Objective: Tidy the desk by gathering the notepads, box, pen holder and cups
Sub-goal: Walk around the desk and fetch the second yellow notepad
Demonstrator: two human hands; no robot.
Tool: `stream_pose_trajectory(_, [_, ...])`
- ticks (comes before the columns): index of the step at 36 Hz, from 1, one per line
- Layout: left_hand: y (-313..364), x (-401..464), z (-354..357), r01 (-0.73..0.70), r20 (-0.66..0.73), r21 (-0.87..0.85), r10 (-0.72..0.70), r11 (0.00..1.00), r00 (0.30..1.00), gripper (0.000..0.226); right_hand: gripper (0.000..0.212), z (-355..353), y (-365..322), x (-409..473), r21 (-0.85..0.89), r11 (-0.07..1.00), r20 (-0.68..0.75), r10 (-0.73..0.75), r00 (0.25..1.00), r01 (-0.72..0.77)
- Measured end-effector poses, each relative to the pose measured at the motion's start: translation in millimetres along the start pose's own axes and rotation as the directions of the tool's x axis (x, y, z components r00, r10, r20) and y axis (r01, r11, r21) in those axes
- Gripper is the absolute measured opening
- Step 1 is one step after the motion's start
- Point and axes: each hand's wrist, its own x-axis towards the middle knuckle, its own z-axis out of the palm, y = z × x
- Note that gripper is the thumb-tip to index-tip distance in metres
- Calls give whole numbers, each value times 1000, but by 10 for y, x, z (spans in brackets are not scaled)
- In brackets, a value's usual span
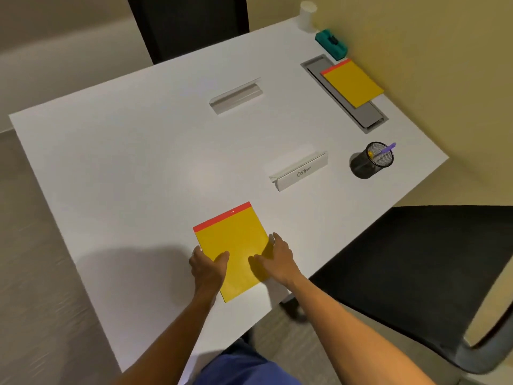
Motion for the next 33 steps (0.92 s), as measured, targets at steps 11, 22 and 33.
stream_pose_trajectory(11, [-12, 129, -46, 61, -14, -123, -64, 990, 998, 25, 69, 45, 221, -73, 32, 984, 115, 171, 978, -176])
stream_pose_trajectory(22, [-14, -340, -40, 6, 107, -139, 9, 990, 994, 16, 46, 26, 587, -560, 351, 911, 111, 189, 976, -217])
stream_pose_trajectory(33, [-155, -1462, 47, -156, 119, -275, 195, 949, 974, 16, 18, -152, 1194, -1605, 601, 799, -9, 22, 1000, -13])
